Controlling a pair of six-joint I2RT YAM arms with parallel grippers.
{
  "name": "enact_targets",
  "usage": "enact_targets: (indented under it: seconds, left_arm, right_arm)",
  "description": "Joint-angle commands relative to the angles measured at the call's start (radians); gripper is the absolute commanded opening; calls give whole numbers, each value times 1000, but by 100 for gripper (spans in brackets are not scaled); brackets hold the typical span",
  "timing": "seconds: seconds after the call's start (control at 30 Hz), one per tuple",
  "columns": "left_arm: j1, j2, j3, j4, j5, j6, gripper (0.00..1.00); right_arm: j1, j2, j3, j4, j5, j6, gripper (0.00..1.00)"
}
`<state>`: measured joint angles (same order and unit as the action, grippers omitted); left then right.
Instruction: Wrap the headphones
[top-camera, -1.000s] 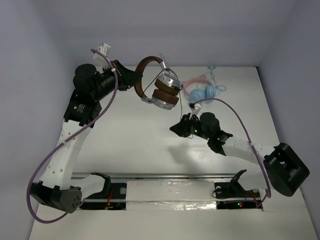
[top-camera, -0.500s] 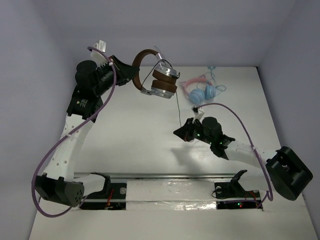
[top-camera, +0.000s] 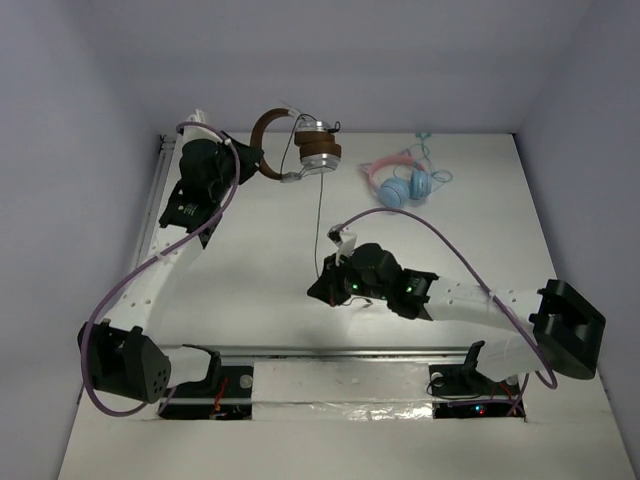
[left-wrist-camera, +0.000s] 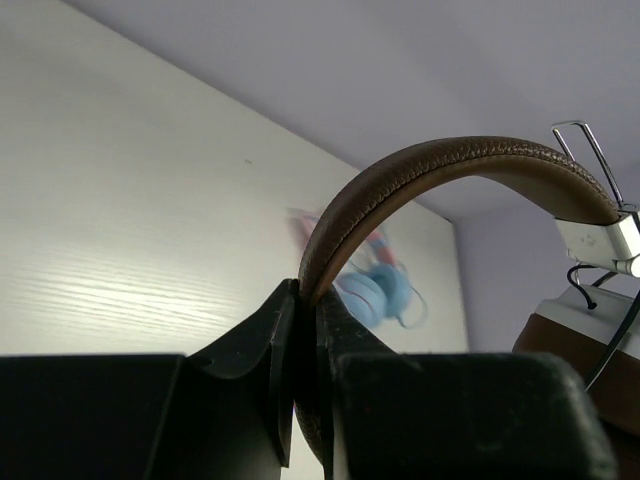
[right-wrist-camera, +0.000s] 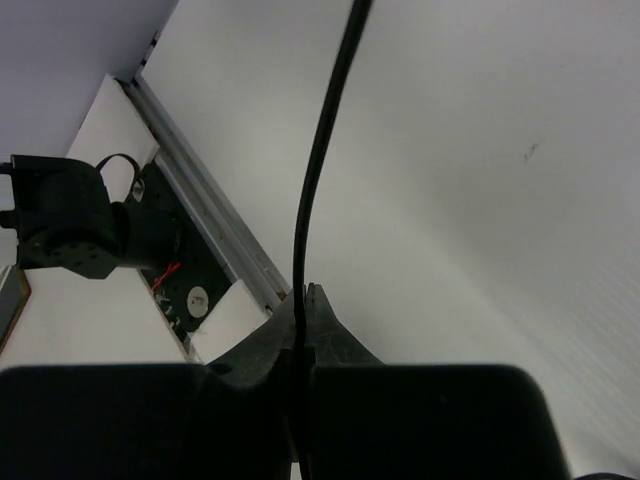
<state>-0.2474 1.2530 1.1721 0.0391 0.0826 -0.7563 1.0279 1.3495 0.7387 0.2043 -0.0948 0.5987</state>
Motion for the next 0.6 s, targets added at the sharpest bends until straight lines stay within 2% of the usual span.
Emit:
enact_targets:
  seconds: [0.0, 0.13, 0.17, 0.23, 0.37, 0.57]
  left_arm:
    - [-38, -18, -37, 105, -221, 21, 0]
    - [-124, 5, -80, 74, -403, 87, 0]
    - [-148, 11, -84, 58, -484, 110, 0]
    - [-228, 31, -109, 50, -561, 132, 0]
    - [-297, 63, -182, 36, -609, 146, 0]
    - [-398, 20, -340, 42, -626, 163, 0]
  right_arm:
    - [49, 11, 108, -152, 63, -28, 0]
    - [104, 22, 224, -304, 64, -57, 0]
    - [115, 23, 275, -337, 61, -63, 0]
    - [130, 19, 323, -426, 47, -80, 0]
    - [141, 7, 422, -558, -2, -122, 0]
    - [141, -53, 531, -695, 88, -186, 0]
